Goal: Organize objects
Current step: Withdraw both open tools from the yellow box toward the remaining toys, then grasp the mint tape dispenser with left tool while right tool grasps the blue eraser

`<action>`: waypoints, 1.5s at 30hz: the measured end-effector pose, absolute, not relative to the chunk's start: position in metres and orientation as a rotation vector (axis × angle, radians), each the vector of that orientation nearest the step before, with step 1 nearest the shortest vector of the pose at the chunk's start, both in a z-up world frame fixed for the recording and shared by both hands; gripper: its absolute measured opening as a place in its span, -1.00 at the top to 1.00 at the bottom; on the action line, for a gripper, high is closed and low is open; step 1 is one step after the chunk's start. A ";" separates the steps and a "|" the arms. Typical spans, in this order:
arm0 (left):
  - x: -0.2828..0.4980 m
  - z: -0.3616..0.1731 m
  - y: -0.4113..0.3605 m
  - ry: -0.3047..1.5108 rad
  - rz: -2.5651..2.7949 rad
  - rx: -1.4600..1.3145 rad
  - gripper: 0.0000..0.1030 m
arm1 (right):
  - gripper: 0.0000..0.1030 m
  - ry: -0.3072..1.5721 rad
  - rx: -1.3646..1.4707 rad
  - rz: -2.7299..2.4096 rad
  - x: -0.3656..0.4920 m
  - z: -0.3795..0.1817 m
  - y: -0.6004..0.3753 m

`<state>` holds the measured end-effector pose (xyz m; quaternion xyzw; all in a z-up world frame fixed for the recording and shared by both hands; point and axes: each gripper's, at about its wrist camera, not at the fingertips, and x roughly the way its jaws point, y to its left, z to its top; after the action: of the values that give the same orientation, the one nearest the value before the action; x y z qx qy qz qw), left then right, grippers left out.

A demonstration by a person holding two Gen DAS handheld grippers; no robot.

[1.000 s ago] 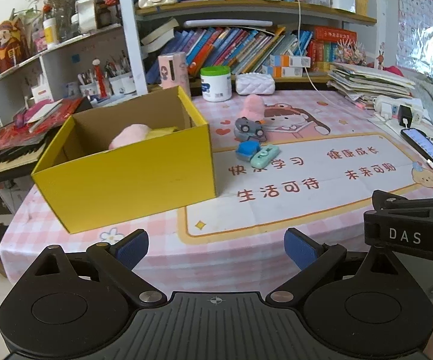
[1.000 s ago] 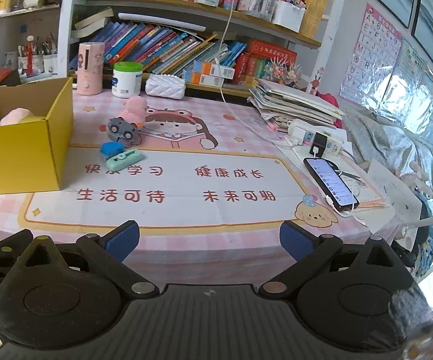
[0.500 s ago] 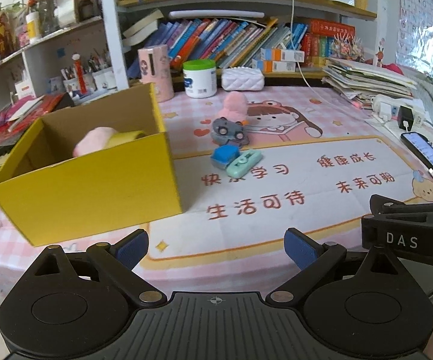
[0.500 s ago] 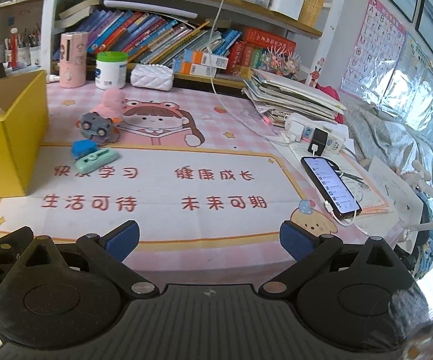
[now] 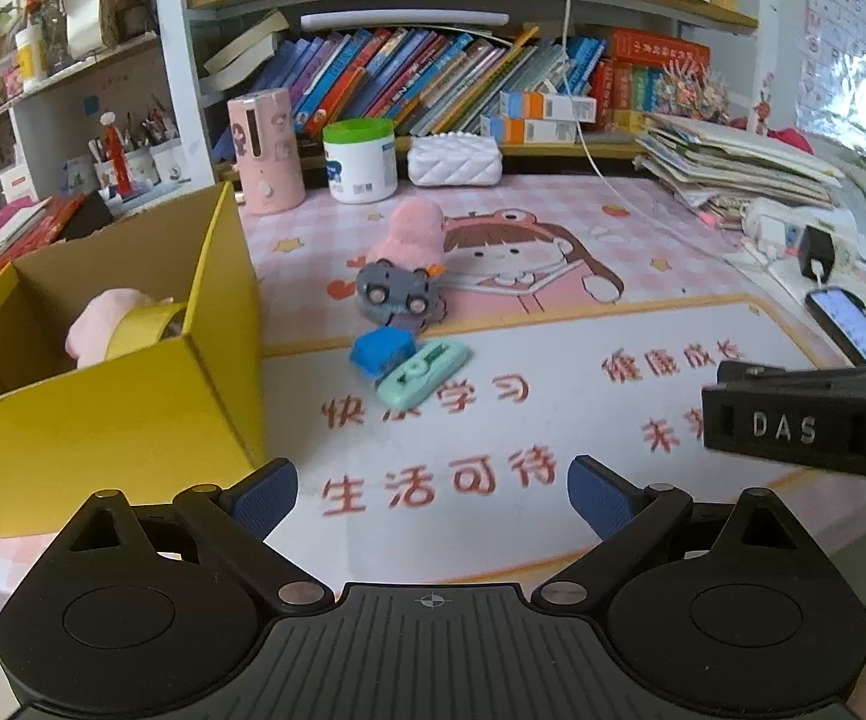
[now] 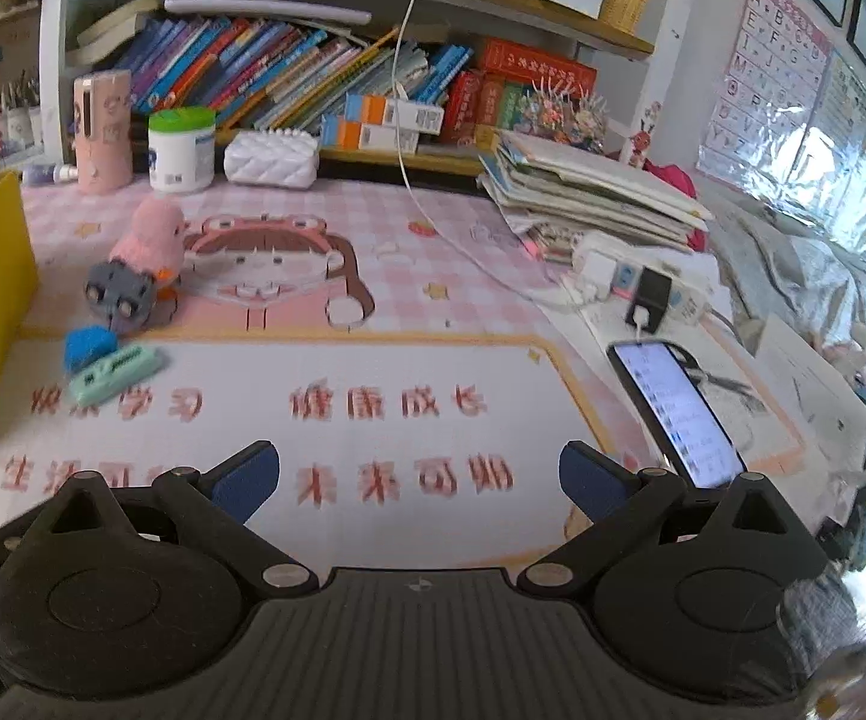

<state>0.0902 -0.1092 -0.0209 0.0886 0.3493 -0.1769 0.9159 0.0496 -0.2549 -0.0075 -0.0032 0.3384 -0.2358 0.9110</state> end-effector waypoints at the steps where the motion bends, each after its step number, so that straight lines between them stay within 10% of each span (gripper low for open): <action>1: 0.093 -0.021 -0.112 0.720 -0.359 0.178 -0.89 | -0.95 0.685 -0.002 -0.473 0.053 -0.005 -0.259; 45: 0.182 -0.066 -0.168 0.862 0.014 -0.026 -0.34 | -0.91 0.694 -0.007 -0.053 0.148 -0.021 -0.347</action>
<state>0.1819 -0.1682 -0.0663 -0.0128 0.4176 0.0070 0.9085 0.1477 -0.3473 -0.0212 -0.0032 0.3401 -0.0259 0.9400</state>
